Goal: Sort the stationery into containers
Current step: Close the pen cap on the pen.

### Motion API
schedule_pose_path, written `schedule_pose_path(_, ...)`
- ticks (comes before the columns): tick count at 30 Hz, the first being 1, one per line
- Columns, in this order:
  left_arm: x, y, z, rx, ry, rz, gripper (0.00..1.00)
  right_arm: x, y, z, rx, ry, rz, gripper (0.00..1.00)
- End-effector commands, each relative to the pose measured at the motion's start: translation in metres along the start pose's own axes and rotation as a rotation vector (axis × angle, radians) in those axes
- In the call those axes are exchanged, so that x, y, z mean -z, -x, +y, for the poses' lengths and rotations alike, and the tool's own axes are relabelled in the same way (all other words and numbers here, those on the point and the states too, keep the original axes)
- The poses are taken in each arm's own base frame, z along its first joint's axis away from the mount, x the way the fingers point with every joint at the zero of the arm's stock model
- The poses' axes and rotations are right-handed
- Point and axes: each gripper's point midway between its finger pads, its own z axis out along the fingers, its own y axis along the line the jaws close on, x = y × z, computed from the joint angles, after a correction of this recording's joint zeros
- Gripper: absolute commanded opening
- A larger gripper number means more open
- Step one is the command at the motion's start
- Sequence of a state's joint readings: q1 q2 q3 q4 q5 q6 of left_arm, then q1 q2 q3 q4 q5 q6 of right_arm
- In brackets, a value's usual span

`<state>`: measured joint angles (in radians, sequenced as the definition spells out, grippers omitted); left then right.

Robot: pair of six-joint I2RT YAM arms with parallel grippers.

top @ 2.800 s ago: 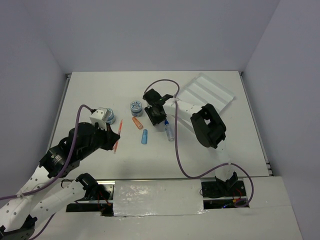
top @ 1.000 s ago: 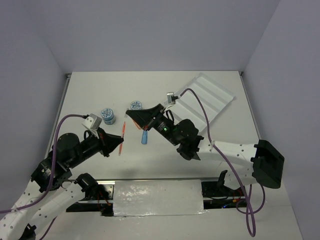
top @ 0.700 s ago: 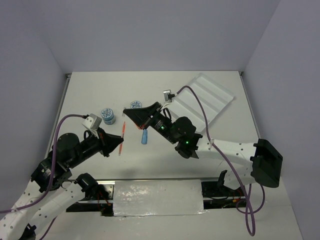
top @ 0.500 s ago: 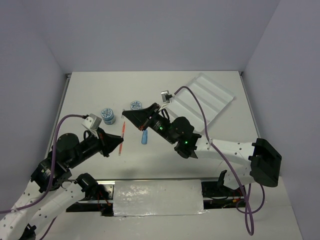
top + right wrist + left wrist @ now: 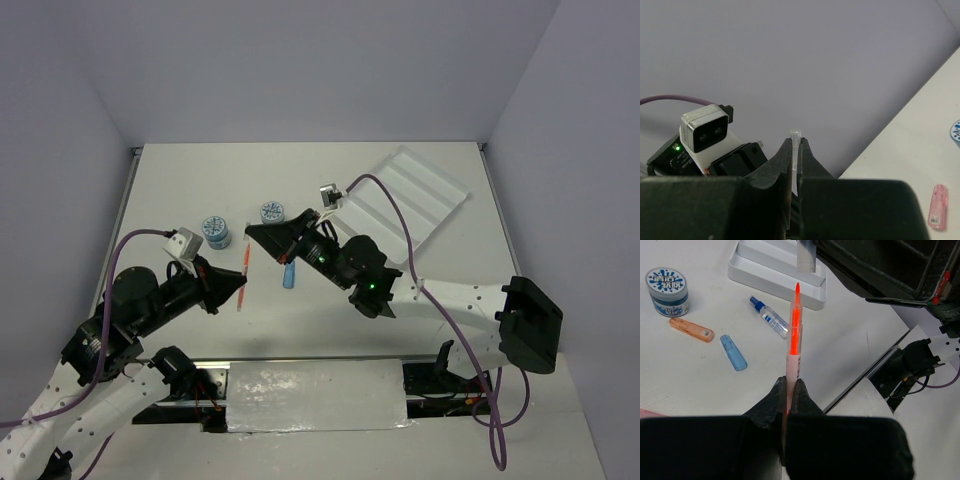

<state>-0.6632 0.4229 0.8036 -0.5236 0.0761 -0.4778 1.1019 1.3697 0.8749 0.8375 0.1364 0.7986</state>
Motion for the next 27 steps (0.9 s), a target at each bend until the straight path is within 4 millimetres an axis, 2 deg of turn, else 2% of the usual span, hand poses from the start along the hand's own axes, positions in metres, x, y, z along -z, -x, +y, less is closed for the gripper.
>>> schedule_pose_path(1,0.0019,0.0125,-0.0045,0.002,-0.014,-0.049,0.00,0.0000,-0.0004,-0.0010,0.028,0.000,-0.012,0.00)
schedule_pose_path(27,0.0013,0.0118,-0.0048,0.000,-0.018,-0.046,0.01,-0.0004,-0.0022,-0.0076,0.068,-0.017,-0.008,0.00)
